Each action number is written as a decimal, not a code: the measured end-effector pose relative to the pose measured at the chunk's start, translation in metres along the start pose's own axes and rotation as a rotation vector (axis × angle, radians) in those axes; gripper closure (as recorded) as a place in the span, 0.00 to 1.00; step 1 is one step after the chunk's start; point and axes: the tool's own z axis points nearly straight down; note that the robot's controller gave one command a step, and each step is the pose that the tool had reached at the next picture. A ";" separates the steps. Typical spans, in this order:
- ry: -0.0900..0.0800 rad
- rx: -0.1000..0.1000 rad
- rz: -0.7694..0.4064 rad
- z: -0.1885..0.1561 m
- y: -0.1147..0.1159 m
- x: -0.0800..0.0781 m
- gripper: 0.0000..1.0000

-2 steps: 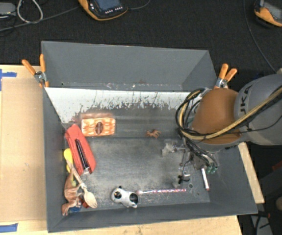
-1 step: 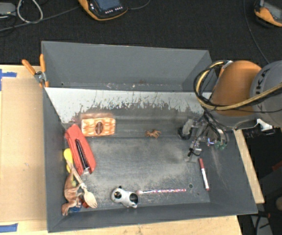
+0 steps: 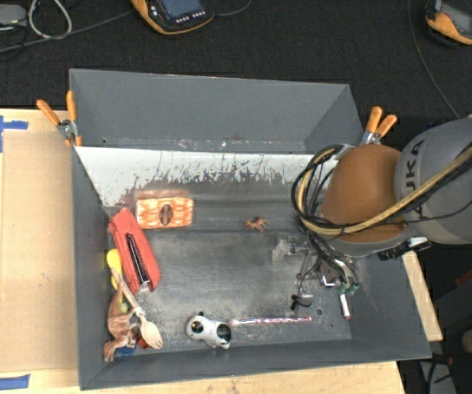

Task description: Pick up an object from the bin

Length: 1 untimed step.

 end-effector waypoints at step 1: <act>-0.020 0.009 0.061 0.028 0.033 0.005 0.00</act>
Offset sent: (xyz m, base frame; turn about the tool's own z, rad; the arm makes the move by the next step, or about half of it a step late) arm -0.0486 0.0395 -0.0334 0.0205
